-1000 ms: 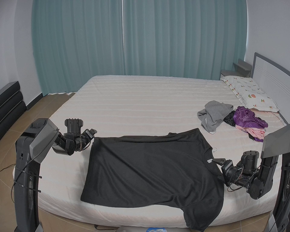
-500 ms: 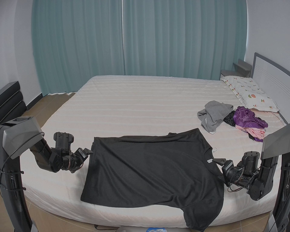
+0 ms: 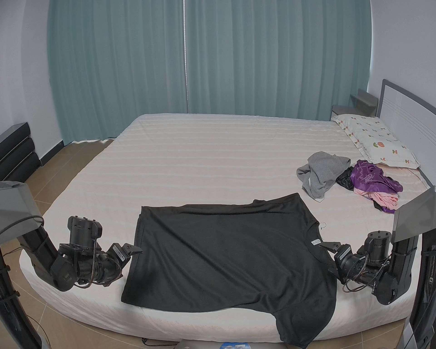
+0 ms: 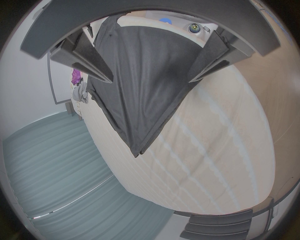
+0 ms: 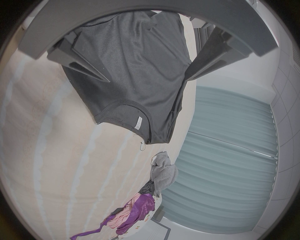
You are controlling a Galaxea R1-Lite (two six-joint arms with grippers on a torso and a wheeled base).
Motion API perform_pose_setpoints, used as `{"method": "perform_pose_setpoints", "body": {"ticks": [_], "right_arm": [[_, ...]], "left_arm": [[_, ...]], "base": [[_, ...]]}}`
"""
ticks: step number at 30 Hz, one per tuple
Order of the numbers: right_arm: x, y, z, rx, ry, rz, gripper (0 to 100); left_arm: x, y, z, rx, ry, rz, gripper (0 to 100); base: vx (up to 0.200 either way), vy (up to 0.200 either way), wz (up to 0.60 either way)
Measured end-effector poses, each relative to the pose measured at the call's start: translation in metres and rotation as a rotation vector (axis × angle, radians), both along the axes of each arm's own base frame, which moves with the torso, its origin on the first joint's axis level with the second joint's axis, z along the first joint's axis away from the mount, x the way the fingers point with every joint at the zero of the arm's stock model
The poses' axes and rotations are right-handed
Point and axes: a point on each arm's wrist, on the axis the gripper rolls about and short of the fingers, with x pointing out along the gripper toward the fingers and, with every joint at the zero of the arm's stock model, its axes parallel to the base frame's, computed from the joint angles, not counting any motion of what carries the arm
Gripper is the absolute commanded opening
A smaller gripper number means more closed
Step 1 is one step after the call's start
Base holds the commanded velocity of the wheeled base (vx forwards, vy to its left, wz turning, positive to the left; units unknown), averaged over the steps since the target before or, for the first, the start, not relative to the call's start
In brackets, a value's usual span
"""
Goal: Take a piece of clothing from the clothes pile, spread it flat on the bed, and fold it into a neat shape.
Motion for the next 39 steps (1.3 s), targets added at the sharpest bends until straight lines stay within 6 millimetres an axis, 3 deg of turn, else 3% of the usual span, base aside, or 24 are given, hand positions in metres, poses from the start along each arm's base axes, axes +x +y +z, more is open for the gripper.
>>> {"method": "perform_pose_setpoints", "body": {"ticks": [8,19,31,39], "right_arm": [[-0.002,0.000,-0.001,-0.001,0.008,0.000,100],[-0.002,0.000,-0.002,-0.005,0.012,0.004,100],[-0.002,0.002,-0.003,-0.008,0.014,0.010,100],[-0.002,0.002,-0.003,-0.008,0.014,0.012,100]], "left_arm": [[-0.014,-0.001,-0.006,-0.013,-0.002,-0.018,100],[-0.011,-0.001,-0.020,0.020,-0.002,-0.001,100],[-0.010,-0.019,-0.052,0.244,0.011,-0.022,100],[-0.008,-0.023,-0.064,0.267,0.019,-0.038,100]], "base": [[-0.100,0.000,0.00],[0.000,0.000,0.00],[0.000,0.000,0.00],[0.000,0.000,0.00]]}}
